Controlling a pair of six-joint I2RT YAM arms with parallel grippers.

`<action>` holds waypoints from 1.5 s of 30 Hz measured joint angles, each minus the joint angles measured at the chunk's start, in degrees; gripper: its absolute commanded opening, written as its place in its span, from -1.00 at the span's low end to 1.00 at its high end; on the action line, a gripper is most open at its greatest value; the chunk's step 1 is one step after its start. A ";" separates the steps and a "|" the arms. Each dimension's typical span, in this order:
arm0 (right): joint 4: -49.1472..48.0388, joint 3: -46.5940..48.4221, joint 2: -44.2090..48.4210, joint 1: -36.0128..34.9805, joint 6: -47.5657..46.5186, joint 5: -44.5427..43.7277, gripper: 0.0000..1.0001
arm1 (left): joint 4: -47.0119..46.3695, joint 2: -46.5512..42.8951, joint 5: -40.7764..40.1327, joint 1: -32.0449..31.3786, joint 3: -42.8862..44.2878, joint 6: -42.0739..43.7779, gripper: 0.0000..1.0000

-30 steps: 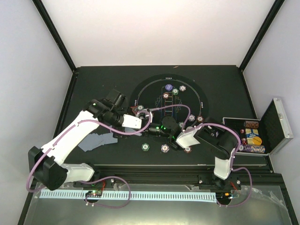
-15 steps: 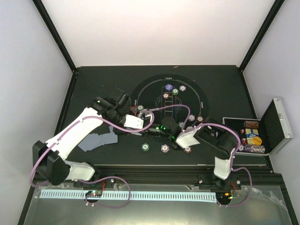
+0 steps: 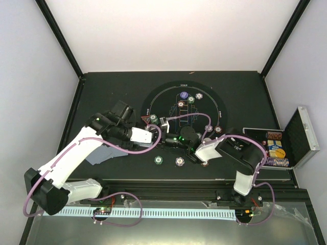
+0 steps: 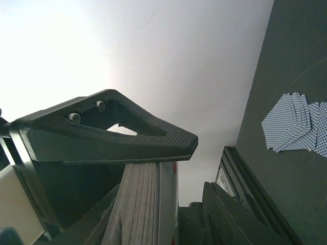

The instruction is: Distribute texas hold em gaming equipment

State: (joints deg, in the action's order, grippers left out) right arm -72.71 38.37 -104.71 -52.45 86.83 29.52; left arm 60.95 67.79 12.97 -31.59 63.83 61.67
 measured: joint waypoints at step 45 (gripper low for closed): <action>34.53 7.10 10.19 2.16 -14.43 8.33 0.07 | -0.35 -2.93 1.40 6.49 -1.75 -2.45 -0.97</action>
State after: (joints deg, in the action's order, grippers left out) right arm -38.17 45.47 -94.52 -50.28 72.40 37.85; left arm 60.60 64.86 14.37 -25.10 62.08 59.22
